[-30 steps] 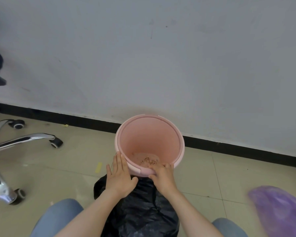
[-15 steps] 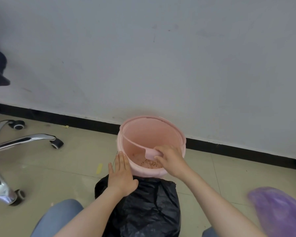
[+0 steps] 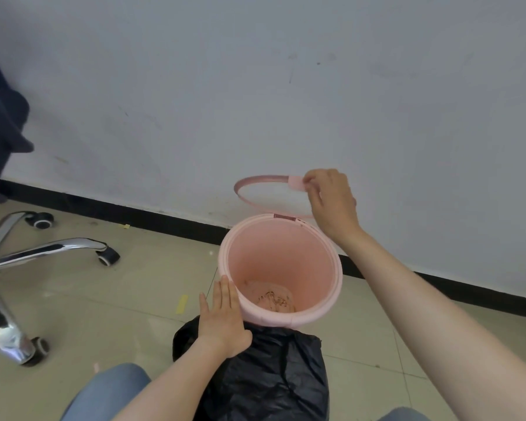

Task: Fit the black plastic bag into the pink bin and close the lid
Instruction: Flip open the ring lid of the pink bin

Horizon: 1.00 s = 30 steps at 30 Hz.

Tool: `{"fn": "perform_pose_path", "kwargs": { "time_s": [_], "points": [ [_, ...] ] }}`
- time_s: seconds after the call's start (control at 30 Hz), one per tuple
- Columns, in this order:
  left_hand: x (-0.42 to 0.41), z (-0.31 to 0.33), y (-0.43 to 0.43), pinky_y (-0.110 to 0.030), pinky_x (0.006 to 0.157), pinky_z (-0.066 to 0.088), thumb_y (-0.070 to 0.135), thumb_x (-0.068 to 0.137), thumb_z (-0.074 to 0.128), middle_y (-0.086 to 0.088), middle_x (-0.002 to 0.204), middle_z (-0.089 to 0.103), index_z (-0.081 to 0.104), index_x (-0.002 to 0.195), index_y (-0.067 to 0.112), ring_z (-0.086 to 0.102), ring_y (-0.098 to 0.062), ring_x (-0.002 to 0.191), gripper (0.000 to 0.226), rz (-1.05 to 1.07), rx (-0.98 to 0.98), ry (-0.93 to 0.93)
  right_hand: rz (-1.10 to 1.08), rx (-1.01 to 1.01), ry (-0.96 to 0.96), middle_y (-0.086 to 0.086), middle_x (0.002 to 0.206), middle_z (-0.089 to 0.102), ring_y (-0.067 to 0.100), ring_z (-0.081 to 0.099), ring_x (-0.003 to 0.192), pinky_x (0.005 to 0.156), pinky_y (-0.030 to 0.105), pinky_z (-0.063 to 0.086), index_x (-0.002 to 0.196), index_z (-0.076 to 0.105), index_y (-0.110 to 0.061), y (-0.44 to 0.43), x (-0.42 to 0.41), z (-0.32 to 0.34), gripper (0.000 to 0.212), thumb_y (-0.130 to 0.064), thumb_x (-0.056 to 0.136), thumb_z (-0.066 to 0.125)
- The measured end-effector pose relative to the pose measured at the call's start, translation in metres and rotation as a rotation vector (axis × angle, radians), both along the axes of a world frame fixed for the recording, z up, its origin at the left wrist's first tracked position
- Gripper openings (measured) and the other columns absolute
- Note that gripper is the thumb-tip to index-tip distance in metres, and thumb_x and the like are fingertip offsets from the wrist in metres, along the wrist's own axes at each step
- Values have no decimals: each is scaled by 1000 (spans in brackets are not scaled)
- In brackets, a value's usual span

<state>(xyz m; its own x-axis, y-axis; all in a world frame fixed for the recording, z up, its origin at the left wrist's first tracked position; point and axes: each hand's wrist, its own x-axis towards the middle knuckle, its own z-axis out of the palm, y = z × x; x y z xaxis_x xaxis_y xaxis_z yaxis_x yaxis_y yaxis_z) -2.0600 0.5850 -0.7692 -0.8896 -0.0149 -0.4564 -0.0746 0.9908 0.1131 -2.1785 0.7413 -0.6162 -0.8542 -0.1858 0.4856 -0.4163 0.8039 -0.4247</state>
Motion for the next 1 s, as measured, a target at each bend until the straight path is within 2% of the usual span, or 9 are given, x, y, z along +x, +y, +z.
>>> {"fn": "perform_pose_path", "kwargs": {
  "time_s": [0.1, 0.2, 0.27, 0.3, 0.37, 0.47, 0.53, 0.83, 1.0],
  "points": [
    [-1, 0, 2, -54, 116, -6, 36, 84, 39, -17, 153, -25, -24, 138, 0, -20, -30, 142, 91, 3, -10, -10, -102, -63, 163, 25, 106, 56, 41, 48, 102, 79, 44, 43, 98, 64, -6, -7, -24, 5, 24, -9, 86, 43],
    [-2, 0, 1, -53, 116, -6, 34, 83, 39, -16, 152, -27, -25, 138, 0, -20, -29, 143, 91, 8, -10, -16, -173, 35, 248, 29, 104, 56, 45, 52, 93, 72, 41, 42, 103, 63, -5, -17, -43, 8, 29, 4, 83, 45],
    [-2, 0, 2, -53, 116, -7, 33, 83, 40, -16, 152, -27, -25, 138, 0, -20, -29, 143, 91, 8, -7, -18, -168, 133, 261, 30, 109, 56, 45, 54, 91, 75, 41, 43, 112, 57, -2, -23, -53, 8, 31, -5, 86, 39],
    [-2, 1, 2, -53, 116, -7, 32, 83, 39, -16, 152, -27, -25, 138, 0, -20, -30, 143, 90, 6, -9, -18, -166, 188, 235, 29, 117, 54, 45, 53, 99, 84, 45, 42, 118, 52, -2, -24, -59, 7, 36, -15, 89, 35],
    [-2, 0, 2, -54, 117, -6, 32, 84, 39, -16, 152, -27, -25, 138, 0, -20, -30, 143, 90, 5, -14, -18, -151, 286, 104, 26, 138, 39, 42, 39, 124, 106, 51, 27, 133, 35, -5, -23, -72, 6, 47, -31, 93, 32],
    [-1, 0, 2, -54, 117, -7, 32, 84, 40, -16, 152, -27, -25, 138, 0, -20, -31, 143, 90, 8, -22, -15, -87, 366, -116, 27, 151, 9, 40, 13, 139, 114, 50, 12, 143, 13, -17, -14, -84, 8, 52, -32, 96, 32],
    [0, -1, 3, -54, 117, -7, 32, 84, 39, -16, 152, -27, -25, 138, 0, -20, -31, 143, 89, 8, -23, -18, -70, 426, -241, 27, 152, 0, 39, 5, 141, 115, 48, 10, 143, 13, -22, -3, -87, 9, 49, -26, 97, 31],
    [0, -1, 2, -53, 117, -5, 31, 84, 39, -15, 153, -24, -24, 139, 1, -16, -30, 144, 88, 23, 6, -3, -48, 183, -412, 19, 151, 19, 29, 12, 141, 114, 43, 15, 137, 33, -16, 32, -29, -21, 43, -25, 96, 38],
    [1, 0, -1, -52, 117, -4, 31, 85, 42, -13, 154, -25, -23, 140, 3, -16, -28, 144, 90, 47, 140, 11, 25, -33, -393, 15, 142, 37, 23, 27, 134, 103, 22, 17, 124, 50, -10, 34, 68, -49, 32, -12, 93, 45]
  ]
}}
